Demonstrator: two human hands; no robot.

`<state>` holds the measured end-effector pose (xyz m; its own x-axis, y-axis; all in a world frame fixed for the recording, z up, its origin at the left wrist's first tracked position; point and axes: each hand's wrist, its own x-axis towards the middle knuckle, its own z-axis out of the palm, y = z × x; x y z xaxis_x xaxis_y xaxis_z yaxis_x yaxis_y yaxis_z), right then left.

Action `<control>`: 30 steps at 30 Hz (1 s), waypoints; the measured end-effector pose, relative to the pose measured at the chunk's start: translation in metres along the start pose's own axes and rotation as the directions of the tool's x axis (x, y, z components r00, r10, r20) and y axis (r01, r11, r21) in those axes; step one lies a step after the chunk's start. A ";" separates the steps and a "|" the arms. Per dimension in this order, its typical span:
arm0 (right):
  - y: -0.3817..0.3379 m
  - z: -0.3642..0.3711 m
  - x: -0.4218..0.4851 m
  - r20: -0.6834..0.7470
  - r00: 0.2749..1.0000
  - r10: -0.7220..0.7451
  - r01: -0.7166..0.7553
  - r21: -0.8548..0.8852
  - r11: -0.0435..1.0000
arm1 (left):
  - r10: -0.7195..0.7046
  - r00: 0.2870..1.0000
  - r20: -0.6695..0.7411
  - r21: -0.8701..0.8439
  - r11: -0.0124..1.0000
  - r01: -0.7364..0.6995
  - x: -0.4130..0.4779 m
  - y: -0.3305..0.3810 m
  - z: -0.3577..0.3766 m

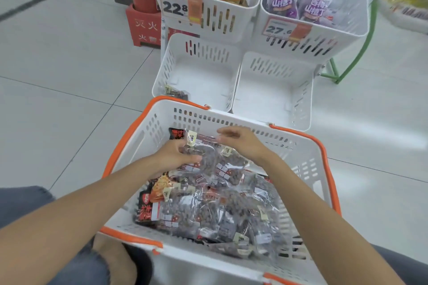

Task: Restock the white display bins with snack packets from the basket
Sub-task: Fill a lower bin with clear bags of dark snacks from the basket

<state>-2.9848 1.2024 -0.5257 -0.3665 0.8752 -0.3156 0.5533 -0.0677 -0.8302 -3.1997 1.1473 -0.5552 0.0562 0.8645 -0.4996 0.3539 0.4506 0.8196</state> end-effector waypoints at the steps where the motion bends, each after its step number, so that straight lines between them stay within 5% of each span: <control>1: 0.021 -0.005 0.002 -0.051 0.996 0.078 -0.083 -0.100 0.992 | -0.017 1.000 -0.015 -0.019 1.000 0.017 0.002 -0.004 0.000; 4: 0.084 0.005 0.001 -0.130 0.957 0.260 -0.290 -0.503 0.814 | -0.048 0.998 -0.031 -0.124 0.991 0.044 0.005 -0.011 -0.004; 8: 0.097 0.007 0.005 -0.097 0.960 0.264 -0.281 -0.407 0.869 | -0.070 0.995 -0.068 -0.227 0.973 0.053 0.009 -0.015 -0.012; 11: 0.087 -0.004 0.008 0.026 0.973 0.231 -0.188 -0.495 0.848 | -0.074 0.994 -0.076 -0.327 0.944 0.046 0.005 -0.016 -0.018; 19: -0.011 -0.046 -0.010 0.046 0.997 -0.067 0.067 0.014 0.998 | -0.026 0.999 -0.048 -0.422 0.907 0.004 0.000 0.010 -0.022; 22: -0.040 -0.023 0.000 -0.018 0.990 -0.142 0.142 0.003 0.990 | 0.033 0.992 0.118 -0.379 0.925 0.014 0.003 0.027 -0.016; 25: -0.052 -0.002 0.013 -0.134 0.985 -0.107 0.123 0.123 0.985 | 0.051 0.998 0.045 -0.292 0.956 -0.036 0.012 0.042 -0.017; 27: -0.058 -0.005 0.024 0.030 1.000 0.007 -0.019 0.424 0.906 | 0.084 0.996 0.038 -0.286 0.956 -0.069 0.017 0.054 -0.030; 30: -0.070 -0.017 0.047 0.256 0.966 -0.032 -0.092 0.459 0.884 | 0.128 0.992 -0.002 -0.099 0.987 -0.128 0.035 0.075 -0.058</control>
<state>-3.0277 1.2561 -0.4749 -0.5631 0.7255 -0.3957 0.1794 -0.3601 -0.9155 -3.2257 1.2248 -0.4950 0.0995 0.9155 -0.3897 0.2494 0.3562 0.9005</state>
